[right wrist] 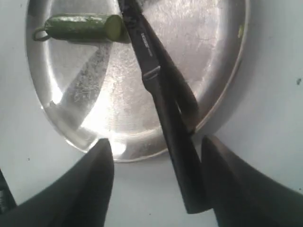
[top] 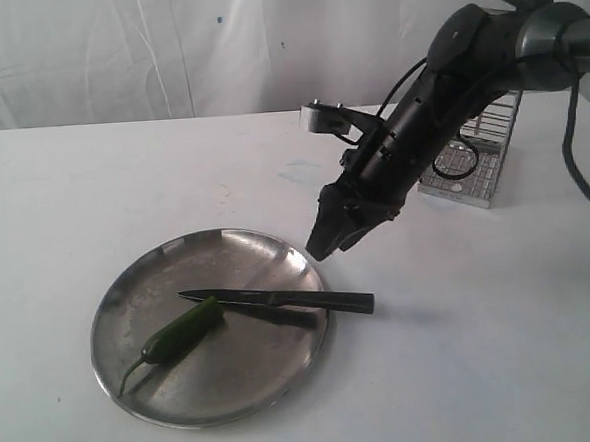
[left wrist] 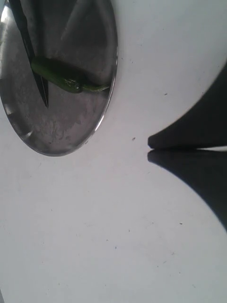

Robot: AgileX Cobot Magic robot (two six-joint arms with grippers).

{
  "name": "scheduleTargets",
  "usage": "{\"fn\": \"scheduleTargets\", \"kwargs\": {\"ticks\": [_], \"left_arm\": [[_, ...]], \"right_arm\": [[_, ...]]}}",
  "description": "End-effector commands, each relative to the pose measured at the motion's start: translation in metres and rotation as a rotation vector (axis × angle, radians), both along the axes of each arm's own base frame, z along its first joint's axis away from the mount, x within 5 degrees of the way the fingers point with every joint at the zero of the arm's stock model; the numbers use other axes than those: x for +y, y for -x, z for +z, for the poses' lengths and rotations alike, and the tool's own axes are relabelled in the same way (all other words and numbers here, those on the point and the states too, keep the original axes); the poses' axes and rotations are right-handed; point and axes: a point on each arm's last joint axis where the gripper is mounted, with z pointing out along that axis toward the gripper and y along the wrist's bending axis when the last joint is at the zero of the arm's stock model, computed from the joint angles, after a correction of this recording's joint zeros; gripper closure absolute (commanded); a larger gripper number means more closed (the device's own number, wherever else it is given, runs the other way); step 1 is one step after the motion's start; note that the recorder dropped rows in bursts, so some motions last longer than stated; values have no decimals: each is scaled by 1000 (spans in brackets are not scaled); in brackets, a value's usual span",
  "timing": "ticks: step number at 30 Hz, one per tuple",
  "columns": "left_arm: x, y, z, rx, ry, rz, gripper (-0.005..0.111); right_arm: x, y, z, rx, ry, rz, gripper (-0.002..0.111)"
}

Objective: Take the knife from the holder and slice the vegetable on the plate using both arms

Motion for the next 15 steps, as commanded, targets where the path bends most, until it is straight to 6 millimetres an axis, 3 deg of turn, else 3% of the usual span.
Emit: {"fn": "scheduleTargets", "kwargs": {"ticks": [1,9,15], "left_arm": [[-1,0,-1,-1,10,-6,107],[-1,0,-1,-1,10,-6,107],[-1,0,-1,-1,10,-6,107]], "right_arm": [[-1,-11,1,-119,15,-65,56],[-1,1,-3,77,36,-77,55],[-5,0,-11,67,88,-46,39]]}}
